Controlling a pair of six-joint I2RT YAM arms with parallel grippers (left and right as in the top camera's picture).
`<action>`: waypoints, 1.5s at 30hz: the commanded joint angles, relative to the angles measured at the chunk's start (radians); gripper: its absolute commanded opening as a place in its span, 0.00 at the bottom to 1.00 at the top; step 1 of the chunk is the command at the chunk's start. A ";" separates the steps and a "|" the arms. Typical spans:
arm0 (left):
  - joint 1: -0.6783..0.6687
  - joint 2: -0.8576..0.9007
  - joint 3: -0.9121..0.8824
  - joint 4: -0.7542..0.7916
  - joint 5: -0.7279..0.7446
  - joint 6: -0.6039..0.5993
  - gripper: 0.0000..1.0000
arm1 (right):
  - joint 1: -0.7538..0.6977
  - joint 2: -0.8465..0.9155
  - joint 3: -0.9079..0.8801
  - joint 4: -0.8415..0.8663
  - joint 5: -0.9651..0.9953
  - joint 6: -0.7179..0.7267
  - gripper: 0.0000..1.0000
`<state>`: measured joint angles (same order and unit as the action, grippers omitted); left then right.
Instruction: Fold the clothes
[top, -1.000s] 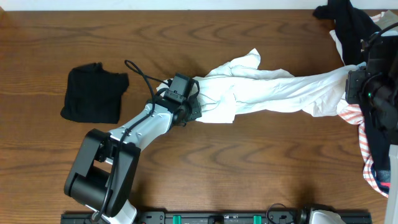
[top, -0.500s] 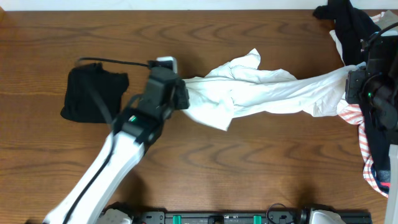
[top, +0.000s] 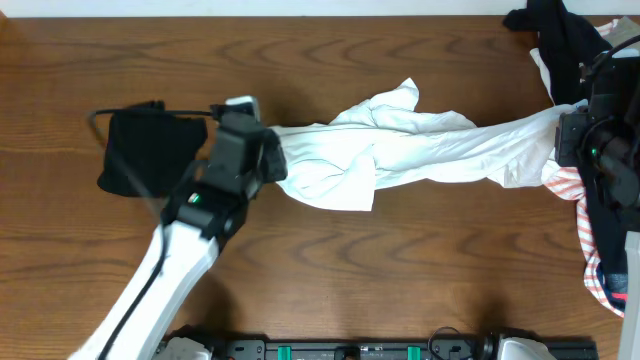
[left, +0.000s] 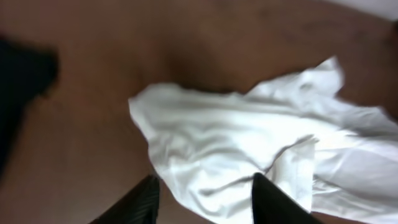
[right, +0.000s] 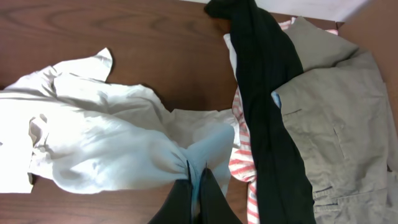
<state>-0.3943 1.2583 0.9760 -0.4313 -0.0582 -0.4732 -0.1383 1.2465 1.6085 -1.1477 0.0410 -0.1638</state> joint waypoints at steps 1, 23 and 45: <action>0.000 0.140 0.010 -0.006 0.111 -0.146 0.53 | -0.005 0.002 0.014 0.003 0.000 0.018 0.01; -0.023 0.574 0.010 0.127 0.309 -0.303 0.59 | -0.005 0.002 0.014 0.003 0.000 0.018 0.01; 0.047 0.064 0.019 0.037 0.171 -0.012 0.06 | -0.005 0.002 0.014 0.003 0.000 0.018 0.01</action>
<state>-0.3813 1.4460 0.9878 -0.3878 0.1867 -0.5694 -0.1383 1.2484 1.6085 -1.1481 0.0406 -0.1638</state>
